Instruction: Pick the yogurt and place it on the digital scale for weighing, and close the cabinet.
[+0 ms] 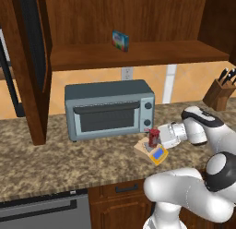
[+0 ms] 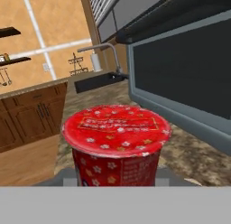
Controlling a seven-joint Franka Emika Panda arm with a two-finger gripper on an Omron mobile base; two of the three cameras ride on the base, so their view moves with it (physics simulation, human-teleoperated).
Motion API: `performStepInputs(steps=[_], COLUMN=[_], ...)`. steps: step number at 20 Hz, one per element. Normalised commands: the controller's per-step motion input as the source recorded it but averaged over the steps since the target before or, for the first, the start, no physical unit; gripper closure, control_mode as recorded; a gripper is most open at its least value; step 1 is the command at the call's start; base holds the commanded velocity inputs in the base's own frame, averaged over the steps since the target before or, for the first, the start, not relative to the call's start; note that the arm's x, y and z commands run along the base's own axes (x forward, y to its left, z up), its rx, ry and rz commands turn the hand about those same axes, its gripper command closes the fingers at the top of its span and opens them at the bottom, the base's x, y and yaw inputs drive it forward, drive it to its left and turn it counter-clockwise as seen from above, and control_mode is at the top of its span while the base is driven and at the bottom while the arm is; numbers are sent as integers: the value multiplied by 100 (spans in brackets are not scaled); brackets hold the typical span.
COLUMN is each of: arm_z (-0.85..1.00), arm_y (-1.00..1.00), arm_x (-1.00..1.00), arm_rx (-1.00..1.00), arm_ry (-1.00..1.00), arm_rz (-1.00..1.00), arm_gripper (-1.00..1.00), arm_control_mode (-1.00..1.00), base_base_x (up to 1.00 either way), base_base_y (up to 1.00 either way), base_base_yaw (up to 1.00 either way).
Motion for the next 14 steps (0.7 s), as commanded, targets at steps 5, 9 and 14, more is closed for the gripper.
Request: performStepInputs(steps=[5, 9, 14], arm_z=[-32, -18, -2], arm_y=[0, 0, 0], arm_x=[17, 14, 27], arm_rx=[0, 0, 0], arm_ry=[-1, 0, 0], arm_rz=[0, 0, 0], arm_gripper=[100, 100, 100], arm_control_mode=[-100, -100, -100], base_base_x=[0, 0, 0], base_base_y=[0, 0, 0], base_base_yaw=[0, 0, 0])
